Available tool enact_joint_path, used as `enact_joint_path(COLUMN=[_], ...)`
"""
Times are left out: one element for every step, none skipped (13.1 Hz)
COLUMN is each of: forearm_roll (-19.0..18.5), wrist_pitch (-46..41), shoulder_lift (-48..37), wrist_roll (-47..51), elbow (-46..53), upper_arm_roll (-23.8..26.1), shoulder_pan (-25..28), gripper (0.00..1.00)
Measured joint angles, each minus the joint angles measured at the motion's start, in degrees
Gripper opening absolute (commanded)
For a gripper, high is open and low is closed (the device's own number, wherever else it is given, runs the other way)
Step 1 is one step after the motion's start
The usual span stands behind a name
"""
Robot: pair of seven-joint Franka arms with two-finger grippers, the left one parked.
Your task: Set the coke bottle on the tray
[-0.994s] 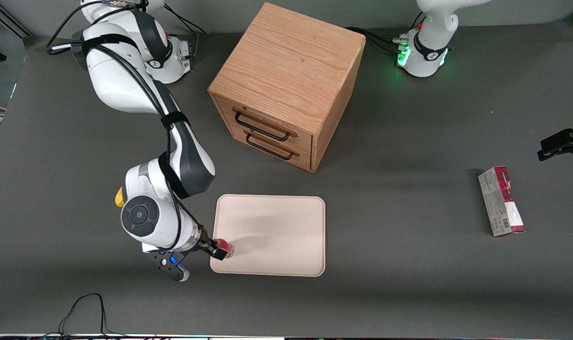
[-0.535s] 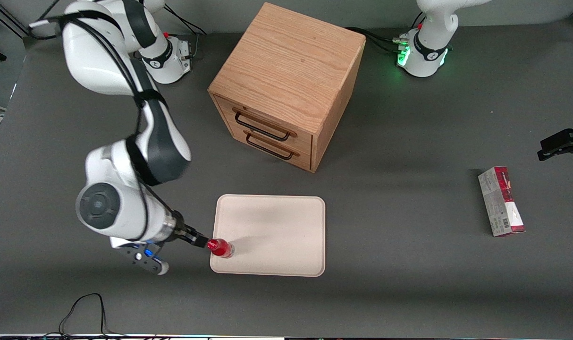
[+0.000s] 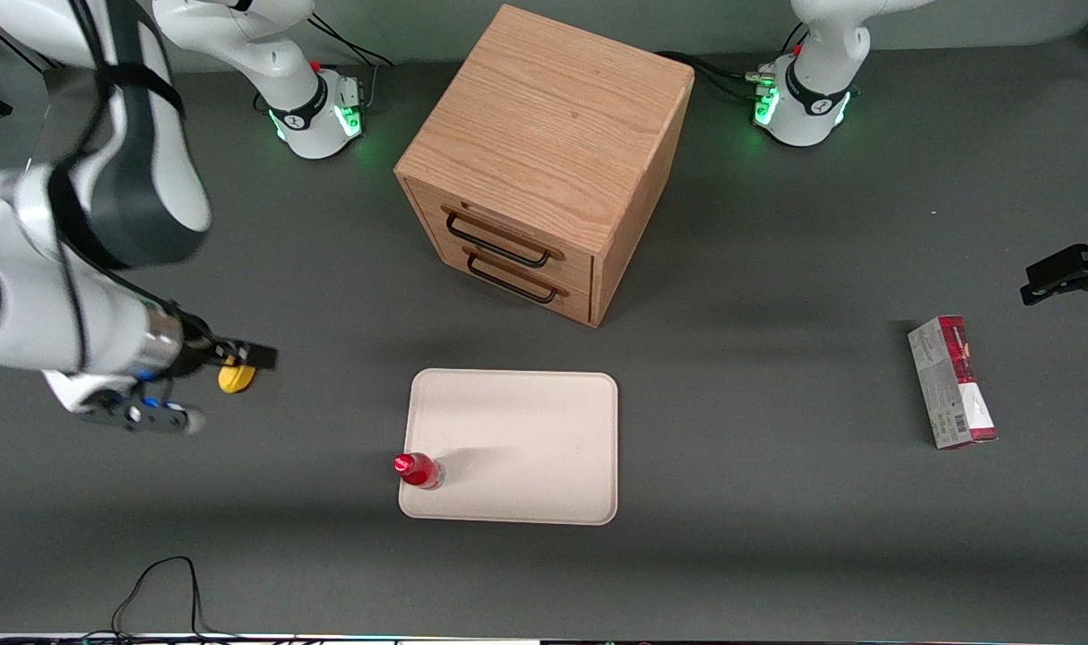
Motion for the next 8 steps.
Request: enact_joint_path(forearm_roll=[-1.38, -3.55, -5.12, -6.01, -6.36, -6.43, -6.44, -6.43], wrist_pitch=[-0.20, -0.27, -0.32, -0.64, -1.84, -3.03, -3.68, -3.77], shoulder_lift=[-4.53, -9.00, -13.07, -16.47, -18.99, -20.59, -21.48, -21.83], wrist_roll=[-3.24, -5.49, -6.70, -7.27, -7.52, -7.91, -8.53, -9.01], elbow=[-4.53, -8.78, -12.33, -14.76, -16.02, -16.32, -16.30, -16.29], upper_arm_roll=[-1.08, -1.62, -1.74, -1.58, -0.88, 0.34, 2.33, 5.20], shoulder_pan=[-0.06, -0.12, -0.19, -0.55, -1.72, -3.85, -6.85, -10.50], gripper=[1.00, 1.00, 1.00, 1.00, 1.00, 1.00, 1.00, 1.00])
